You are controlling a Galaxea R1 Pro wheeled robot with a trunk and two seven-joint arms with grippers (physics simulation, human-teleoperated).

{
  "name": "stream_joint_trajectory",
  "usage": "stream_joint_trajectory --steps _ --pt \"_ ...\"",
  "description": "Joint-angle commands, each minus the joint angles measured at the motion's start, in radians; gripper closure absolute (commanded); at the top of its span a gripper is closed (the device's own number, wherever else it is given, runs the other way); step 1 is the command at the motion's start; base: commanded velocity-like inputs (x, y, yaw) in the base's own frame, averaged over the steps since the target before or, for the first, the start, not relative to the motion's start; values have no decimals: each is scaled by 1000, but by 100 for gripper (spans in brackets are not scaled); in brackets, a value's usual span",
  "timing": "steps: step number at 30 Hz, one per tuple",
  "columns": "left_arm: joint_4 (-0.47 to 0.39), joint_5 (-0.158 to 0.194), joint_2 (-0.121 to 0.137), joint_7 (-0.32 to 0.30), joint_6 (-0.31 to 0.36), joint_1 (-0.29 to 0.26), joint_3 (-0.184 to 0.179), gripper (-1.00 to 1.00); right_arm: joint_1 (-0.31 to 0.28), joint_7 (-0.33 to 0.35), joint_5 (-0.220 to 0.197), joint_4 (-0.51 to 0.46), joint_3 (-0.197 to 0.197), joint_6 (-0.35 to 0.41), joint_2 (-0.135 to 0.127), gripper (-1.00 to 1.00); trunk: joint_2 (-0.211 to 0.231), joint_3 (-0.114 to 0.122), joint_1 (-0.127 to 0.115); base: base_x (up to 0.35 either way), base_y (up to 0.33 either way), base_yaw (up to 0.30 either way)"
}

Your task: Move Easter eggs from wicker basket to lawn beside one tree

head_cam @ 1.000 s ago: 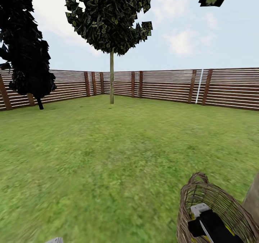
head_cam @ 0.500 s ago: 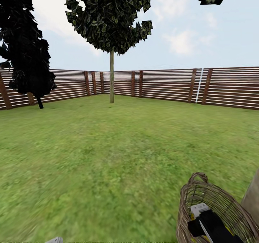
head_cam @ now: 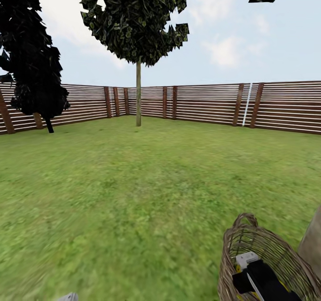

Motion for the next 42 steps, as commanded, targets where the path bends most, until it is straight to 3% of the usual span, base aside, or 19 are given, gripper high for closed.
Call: stream_joint_trajectory --steps 1,22,23,36,42 --pt "-2 2 0 -1 4 0 1 -100 -1 7 20 -1 2 3 -1 100 -1 -5 0 0 0 0" --pt "-2 2 -2 -1 4 0 -1 -100 -1 9 19 -1 2 4 4 100 -5 -78 9 0 0 0" --pt "-2 3 -2 -1 4 0 -1 -100 -1 9 18 -2 2 4 4 -100 -5 -78 9 0 0 0" --pt "1 3 -8 -1 5 0 -3 -100 -1 8 20 -1 2 5 5 -100 -5 -78 9 0 0 0" --pt "3 2 -8 -1 6 0 -5 -100 -1 7 20 -1 1 5 5 -100 -4 -55 6 0 0 0"
